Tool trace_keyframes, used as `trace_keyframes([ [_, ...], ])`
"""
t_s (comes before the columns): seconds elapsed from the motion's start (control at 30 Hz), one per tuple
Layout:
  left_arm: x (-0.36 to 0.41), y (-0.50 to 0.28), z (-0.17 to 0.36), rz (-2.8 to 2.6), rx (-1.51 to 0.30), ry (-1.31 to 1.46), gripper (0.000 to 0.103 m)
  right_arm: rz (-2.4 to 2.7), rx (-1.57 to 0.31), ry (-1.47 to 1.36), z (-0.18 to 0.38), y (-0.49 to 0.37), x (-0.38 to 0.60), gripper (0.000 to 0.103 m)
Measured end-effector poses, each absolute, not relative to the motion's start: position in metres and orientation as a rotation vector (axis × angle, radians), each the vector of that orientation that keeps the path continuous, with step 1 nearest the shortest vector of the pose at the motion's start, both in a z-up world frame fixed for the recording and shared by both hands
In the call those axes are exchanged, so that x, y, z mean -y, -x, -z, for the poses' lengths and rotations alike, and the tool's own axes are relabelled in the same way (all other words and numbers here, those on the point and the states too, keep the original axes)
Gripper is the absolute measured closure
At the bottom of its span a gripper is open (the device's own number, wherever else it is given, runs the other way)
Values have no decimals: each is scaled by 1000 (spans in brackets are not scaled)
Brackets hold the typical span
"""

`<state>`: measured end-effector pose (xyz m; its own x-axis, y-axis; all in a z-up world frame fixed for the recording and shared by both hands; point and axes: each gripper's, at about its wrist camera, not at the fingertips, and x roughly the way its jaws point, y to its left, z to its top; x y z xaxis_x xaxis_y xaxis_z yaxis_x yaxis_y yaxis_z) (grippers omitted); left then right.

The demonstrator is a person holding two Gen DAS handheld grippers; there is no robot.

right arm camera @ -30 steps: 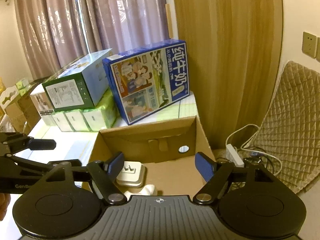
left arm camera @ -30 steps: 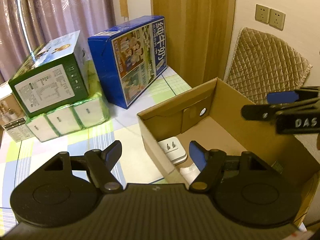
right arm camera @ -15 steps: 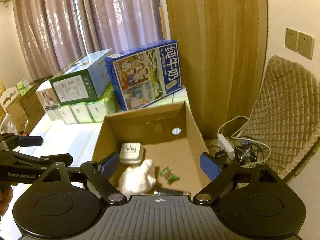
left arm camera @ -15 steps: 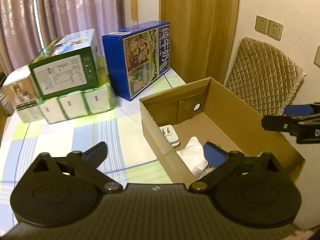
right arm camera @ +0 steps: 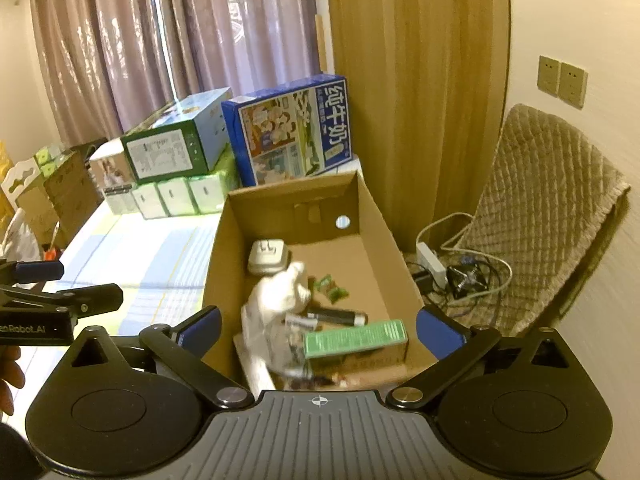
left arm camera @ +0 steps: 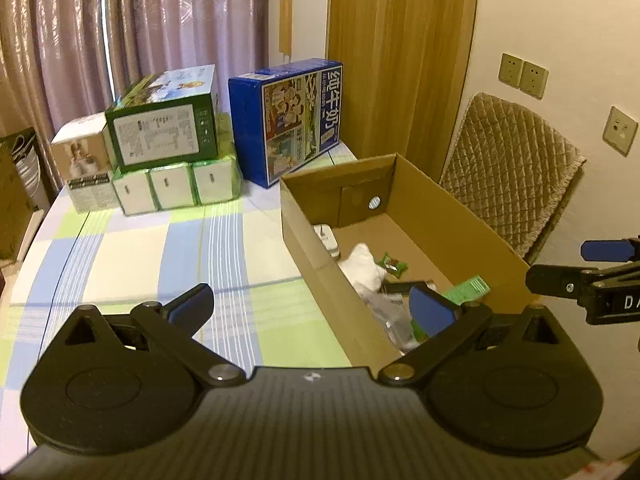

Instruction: Organize objects

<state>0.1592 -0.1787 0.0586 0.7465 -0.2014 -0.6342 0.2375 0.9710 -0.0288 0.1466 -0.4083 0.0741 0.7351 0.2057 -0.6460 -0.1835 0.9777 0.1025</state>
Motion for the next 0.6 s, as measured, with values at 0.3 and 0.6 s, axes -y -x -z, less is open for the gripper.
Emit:
trace_keyframes([
  [0.3,165,-109,-51,221,-731,-10,1,-210,-747,0,-74,-95,400,2],
  [0.6,155,-63,-47,225,-753,-16,1,-171,-782,-24,-59,-53,396,2],
])
